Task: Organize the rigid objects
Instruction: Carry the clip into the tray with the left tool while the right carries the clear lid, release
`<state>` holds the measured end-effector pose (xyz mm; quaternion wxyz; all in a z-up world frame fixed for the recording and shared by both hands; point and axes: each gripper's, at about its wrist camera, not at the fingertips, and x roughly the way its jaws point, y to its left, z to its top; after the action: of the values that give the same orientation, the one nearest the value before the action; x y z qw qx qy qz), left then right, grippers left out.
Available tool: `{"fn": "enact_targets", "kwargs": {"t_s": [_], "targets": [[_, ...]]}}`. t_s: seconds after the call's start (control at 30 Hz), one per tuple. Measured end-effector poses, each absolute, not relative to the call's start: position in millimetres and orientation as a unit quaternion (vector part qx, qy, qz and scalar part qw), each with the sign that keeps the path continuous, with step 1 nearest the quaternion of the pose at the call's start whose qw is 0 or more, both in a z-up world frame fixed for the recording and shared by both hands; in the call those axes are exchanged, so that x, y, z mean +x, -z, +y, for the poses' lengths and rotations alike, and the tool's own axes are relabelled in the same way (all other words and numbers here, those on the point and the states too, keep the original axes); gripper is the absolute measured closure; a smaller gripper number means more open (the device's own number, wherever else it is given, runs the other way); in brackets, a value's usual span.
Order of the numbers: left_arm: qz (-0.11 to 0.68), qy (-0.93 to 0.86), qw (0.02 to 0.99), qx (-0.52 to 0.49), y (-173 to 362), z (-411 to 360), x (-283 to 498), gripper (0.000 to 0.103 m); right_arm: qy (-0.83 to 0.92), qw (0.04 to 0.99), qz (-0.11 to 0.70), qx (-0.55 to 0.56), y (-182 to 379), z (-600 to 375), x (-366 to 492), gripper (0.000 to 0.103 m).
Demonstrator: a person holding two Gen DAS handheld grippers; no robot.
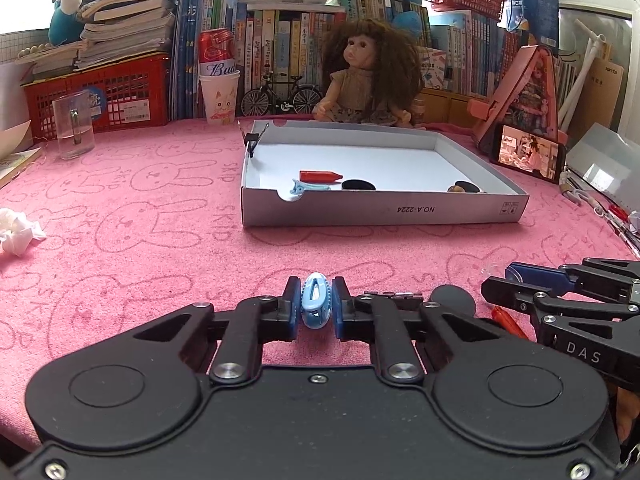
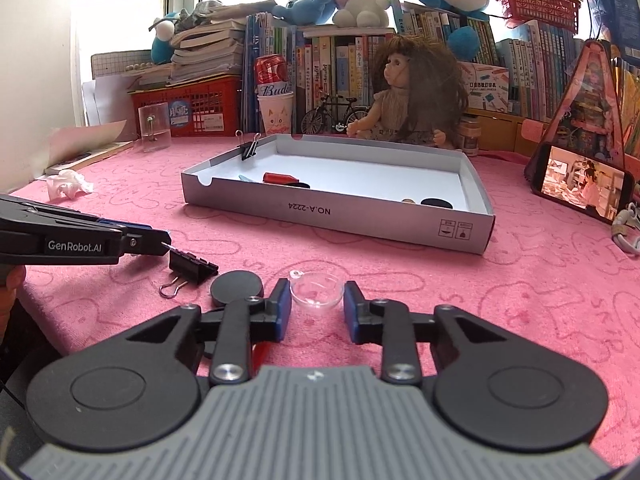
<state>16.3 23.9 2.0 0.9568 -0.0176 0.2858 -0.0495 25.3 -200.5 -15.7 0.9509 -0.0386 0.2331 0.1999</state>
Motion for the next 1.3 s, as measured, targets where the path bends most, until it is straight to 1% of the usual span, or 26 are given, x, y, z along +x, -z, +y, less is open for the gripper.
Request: {"fn": "enact_targets", "kwargs": {"t_s": [0.47, 0.7, 1.0, 1.3], "targets": [[0.294, 0.029, 0.955, -0.023, -16, 17, 40, 0.088, -0.154, 0.961, 0.227, -0.017, 4, -214, 47, 0.07], [0.283, 0.036, 0.958, -0.03, -32, 11, 57, 0.088, -0.131, 0.965, 0.227, 0.001, -4, -224, 63, 0.07], [0.257, 0.044, 0.964, -0.048, -52, 14, 90, 0.088, -0.108, 0.969, 0.223, 0.011, -19, -234, 92, 0.07], [0.26, 0.049, 0.962, -0.063, -57, 18, 137, 0.088, -0.094, 0.969, 0.228, 0.021, -24, -241, 127, 0.07]]}}
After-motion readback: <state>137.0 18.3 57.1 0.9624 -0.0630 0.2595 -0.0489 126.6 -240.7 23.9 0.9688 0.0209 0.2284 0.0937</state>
